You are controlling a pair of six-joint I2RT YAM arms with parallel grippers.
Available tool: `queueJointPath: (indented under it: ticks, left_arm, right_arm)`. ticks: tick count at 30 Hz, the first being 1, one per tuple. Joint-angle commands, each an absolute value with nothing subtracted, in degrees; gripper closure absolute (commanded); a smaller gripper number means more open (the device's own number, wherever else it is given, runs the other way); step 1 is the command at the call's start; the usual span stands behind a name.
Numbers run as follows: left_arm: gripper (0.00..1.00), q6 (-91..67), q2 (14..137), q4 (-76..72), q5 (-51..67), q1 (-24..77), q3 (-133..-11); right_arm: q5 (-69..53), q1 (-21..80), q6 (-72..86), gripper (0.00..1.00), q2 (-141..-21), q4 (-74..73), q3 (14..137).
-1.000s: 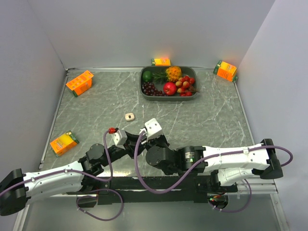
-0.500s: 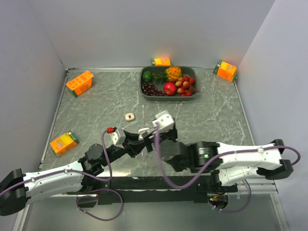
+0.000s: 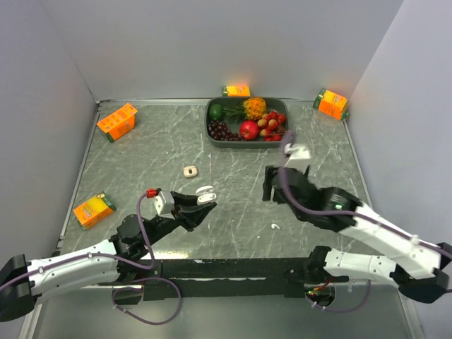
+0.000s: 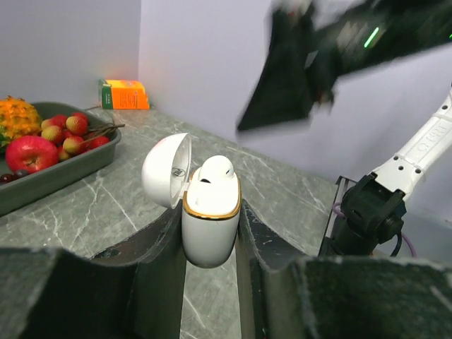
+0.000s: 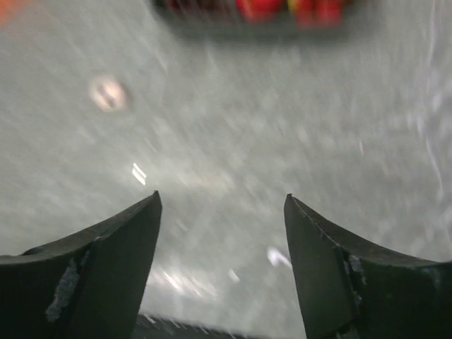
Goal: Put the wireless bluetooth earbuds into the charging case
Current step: Pick up the earbud from the center of the board.
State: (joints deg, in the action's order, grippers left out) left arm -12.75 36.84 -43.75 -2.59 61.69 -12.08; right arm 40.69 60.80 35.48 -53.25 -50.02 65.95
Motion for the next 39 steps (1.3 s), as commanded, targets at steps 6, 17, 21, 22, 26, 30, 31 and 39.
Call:
queueJointPath:
  ticks: [6,17,21,22,26,30,31,39]
  left_arm:
    - [0.99,-14.7,31.8,-45.4,-3.6,61.9,-8.7]
    - [0.99,-16.3,28.9,-45.5,-2.9,62.4,-6.9]
    - [0.99,-16.3,27.8,-44.5,-3.0,62.7,-6.9]
    - [0.99,-16.2,27.4,-44.4,-3.0,62.7,-7.0]
    - [0.99,-16.1,27.2,-43.7,-2.9,62.6,-6.9]
    - [0.99,-16.1,26.5,-43.0,-3.2,62.7,-6.8]
    - [0.99,-16.2,26.4,-43.0,-3.3,62.8,-6.7]
    - [0.99,-16.3,27.7,-43.4,-2.9,62.7,-7.1]
  right_arm:
    - [11.4,52.0,40.3,0.34,-60.8,-56.3,49.4]
    - [10.5,49.4,39.7,0.28,-72.2,-47.0,44.7]
    - [12.1,47.3,39.2,0.32,-73.7,-44.7,43.5]
    - [12.2,46.2,39.0,0.33,-74.1,-44.1,43.2]
    - [12.3,44.2,38.0,0.34,-75.8,-42.7,42.4]
    - [11.7,43.5,37.8,0.37,-76.7,-41.0,41.0]
    - [11.5,43.2,37.7,0.37,-77.2,-40.9,40.6]
    - [10.1,41.5,38.1,0.44,-77.5,-39.5,39.4]
